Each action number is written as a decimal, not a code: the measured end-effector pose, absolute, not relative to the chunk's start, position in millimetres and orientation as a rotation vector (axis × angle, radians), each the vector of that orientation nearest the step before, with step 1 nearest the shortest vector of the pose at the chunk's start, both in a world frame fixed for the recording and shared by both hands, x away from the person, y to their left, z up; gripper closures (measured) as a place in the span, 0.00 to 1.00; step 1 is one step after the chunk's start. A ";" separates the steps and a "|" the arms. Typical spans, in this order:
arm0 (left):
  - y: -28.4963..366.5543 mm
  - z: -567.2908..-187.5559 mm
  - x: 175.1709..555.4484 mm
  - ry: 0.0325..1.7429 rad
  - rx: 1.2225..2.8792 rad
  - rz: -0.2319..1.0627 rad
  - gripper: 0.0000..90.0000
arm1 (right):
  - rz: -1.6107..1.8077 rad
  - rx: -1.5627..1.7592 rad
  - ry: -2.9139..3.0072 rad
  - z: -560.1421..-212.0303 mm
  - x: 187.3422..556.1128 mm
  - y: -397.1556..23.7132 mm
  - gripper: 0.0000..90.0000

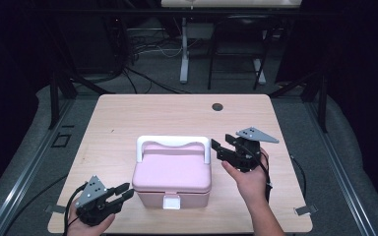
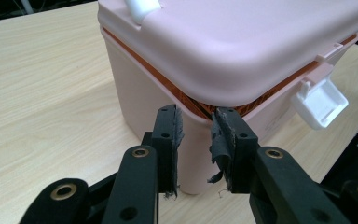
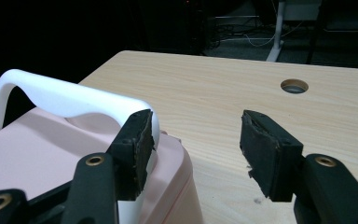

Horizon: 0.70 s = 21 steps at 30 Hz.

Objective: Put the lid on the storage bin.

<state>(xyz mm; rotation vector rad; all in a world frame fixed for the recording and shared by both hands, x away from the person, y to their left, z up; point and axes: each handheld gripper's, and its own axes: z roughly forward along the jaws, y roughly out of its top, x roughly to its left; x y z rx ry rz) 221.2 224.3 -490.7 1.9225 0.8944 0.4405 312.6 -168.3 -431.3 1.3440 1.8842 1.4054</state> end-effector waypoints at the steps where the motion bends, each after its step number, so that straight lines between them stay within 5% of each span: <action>1: 224.2 -491.4 221.2 0.897 1.926 0.444 0.79 | 1.405 1.344 1.885 -431.4 312.7 -168.3 0.49; 21: 232.1 -496.5 225.9 0.946 1.894 0.413 0.76 | 1.402 1.343 1.884 -432.3 312.8 -168.4 0.49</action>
